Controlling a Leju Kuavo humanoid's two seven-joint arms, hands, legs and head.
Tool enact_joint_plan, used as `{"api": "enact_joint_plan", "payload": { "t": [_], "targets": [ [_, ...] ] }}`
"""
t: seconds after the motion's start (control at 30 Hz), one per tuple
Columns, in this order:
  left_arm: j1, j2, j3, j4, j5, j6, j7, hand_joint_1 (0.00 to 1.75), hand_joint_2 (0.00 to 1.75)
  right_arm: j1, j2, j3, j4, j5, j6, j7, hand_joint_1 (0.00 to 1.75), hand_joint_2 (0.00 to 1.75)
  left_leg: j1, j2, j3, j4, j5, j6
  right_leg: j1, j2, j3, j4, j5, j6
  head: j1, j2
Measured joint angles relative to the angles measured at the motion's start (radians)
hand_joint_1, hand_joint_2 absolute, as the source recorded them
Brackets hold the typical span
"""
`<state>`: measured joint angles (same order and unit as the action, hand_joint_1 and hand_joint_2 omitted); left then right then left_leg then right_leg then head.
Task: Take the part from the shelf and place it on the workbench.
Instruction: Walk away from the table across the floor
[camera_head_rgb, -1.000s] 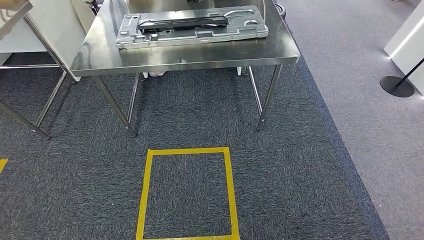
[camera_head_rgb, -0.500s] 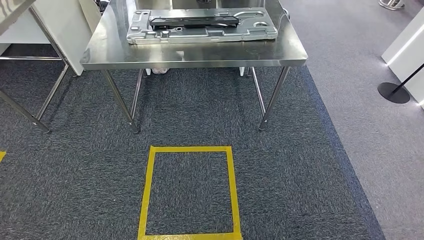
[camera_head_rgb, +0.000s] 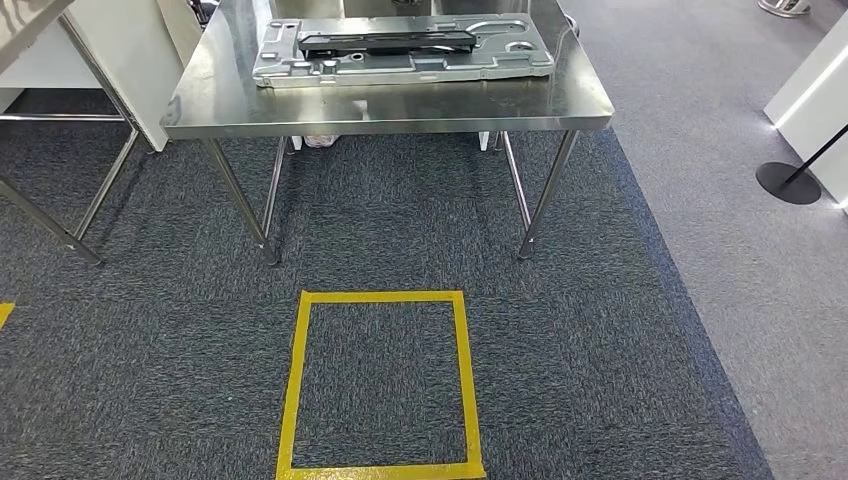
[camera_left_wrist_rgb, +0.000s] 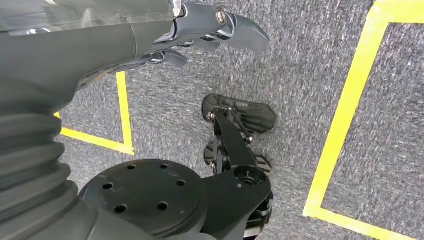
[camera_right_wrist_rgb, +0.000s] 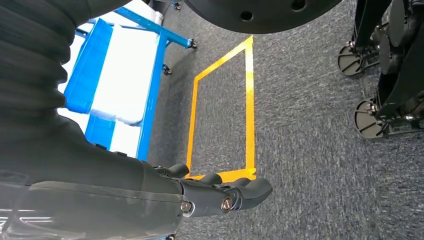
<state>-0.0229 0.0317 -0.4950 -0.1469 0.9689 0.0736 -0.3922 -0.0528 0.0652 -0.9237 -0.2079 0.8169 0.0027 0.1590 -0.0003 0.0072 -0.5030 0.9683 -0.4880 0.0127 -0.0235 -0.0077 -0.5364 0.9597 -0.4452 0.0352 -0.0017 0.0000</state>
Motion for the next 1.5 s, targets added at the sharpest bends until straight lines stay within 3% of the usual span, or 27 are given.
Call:
{"api": "enact_joint_plan", "payload": {
  "t": [0.07, 0.1, 0.13, 0.2, 0.23, 0.37, 0.4, 0.5, 0.53, 1.5],
  "targets": [
    [0.000, 0.000, -0.001, 0.000, 0.000, 0.000, -0.001, 0.00, 1.75, 0.000, 0.000, -0.002, 0.000, 0.000, 0.000, -0.005, 0.00, 1.31, 0.000, 0.000, -0.001, 0.000, 0.001, -0.001, 0.000, 0.000, -0.001, 0.002, 0.000, 0.000, 0.000, 0.000],
    [0.000, 0.000, -0.002, 0.000, 0.000, 0.000, -0.002, 0.00, 1.75, 0.000, 0.000, -0.004, 0.000, 0.000, 0.001, -0.008, 0.00, 0.87, 0.000, 0.000, -0.001, 0.000, 0.001, -0.002, 0.000, 0.000, -0.002, 0.002, 0.000, 0.000, 0.000, 0.000],
    [0.000, 0.000, -0.004, 0.000, 0.000, 0.000, -0.002, 0.00, 1.75, 0.000, 0.000, -0.006, 0.000, 0.000, 0.001, -0.011, 0.00, 0.87, 0.000, 0.000, -0.001, 0.000, 0.001, -0.002, 0.000, 0.000, -0.003, 0.003, 0.000, 0.000, 0.000, 0.000],
    [0.000, 0.000, -0.006, 0.000, 0.002, 0.000, 0.001, 0.00, 1.75, 0.000, 0.000, -0.008, 0.000, 0.000, 0.001, -0.016, 0.00, 0.00, 0.000, 0.000, -0.002, 0.000, 0.002, -0.003, 0.000, 0.000, -0.004, 0.004, 0.000, 0.000, 0.000, 0.000],
    [0.000, 0.000, -0.007, 0.000, 0.003, -0.001, 0.004, 0.00, 1.75, 0.000, 0.000, -0.008, 0.000, 0.000, 0.001, -0.018, 0.00, 0.00, 0.000, 0.000, -0.002, 0.000, 0.002, -0.003, 0.000, 0.000, -0.004, 0.004, 0.000, 0.000, 0.000, 0.000],
    [0.000, 0.000, -0.008, 0.000, 0.006, -0.002, 0.016, 0.00, 1.75, 0.000, 0.000, -0.011, 0.000, 0.000, 0.001, -0.022, 0.00, 1.75, 0.000, 0.000, -0.002, 0.000, 0.003, -0.004, 0.000, 0.000, -0.005, 0.006, 0.000, 0.000, 0.000, 0.000],
    [0.000, 0.000, -0.008, 0.000, 0.004, -0.002, 0.019, 0.00, 1.75, 0.000, 0.000, -0.010, 0.000, -0.001, 0.000, -0.023, 0.00, 1.31, 0.000, 0.000, -0.002, 0.000, 0.003, -0.004, 0.000, 0.000, -0.005, 0.006, 0.000, 0.000, 0.000, 0.000],
    [0.004, -0.001, 0.003, -0.001, -0.025, -0.003, 0.037, 0.00, 0.44, 0.006, -0.002, 0.018, -0.003, -0.025, -0.001, -0.025, 0.00, 0.00, 0.000, 0.000, -0.002, 0.000, 0.003, -0.004, 0.000, 0.000, -0.005, 0.006, 0.000, 0.000, 0.000, 0.000],
    [0.006, -0.001, 0.009, -0.002, -0.043, -0.003, 0.044, 0.00, 0.00, 0.009, -0.002, 0.033, -0.004, -0.040, -0.001, -0.027, 0.00, 0.00, 0.000, 0.000, -0.002, 0.000, 0.003, -0.004, 0.000, 0.000, -0.005, 0.006, 0.000, 0.000, 0.000, 0.000],
    [0.110, -0.016, 0.317, -0.145, -0.673, -0.047, 0.279, 0.00, 0.00, 0.126, -0.038, 0.607, -0.110, -0.567, -0.002, -0.112, 0.00, 0.00, 0.000, 0.000, -0.003, 0.000, 0.003, -0.004, 0.000, 0.000, -0.006, 0.006, 0.000, 0.000, 0.000, 0.000]
  ]
}}
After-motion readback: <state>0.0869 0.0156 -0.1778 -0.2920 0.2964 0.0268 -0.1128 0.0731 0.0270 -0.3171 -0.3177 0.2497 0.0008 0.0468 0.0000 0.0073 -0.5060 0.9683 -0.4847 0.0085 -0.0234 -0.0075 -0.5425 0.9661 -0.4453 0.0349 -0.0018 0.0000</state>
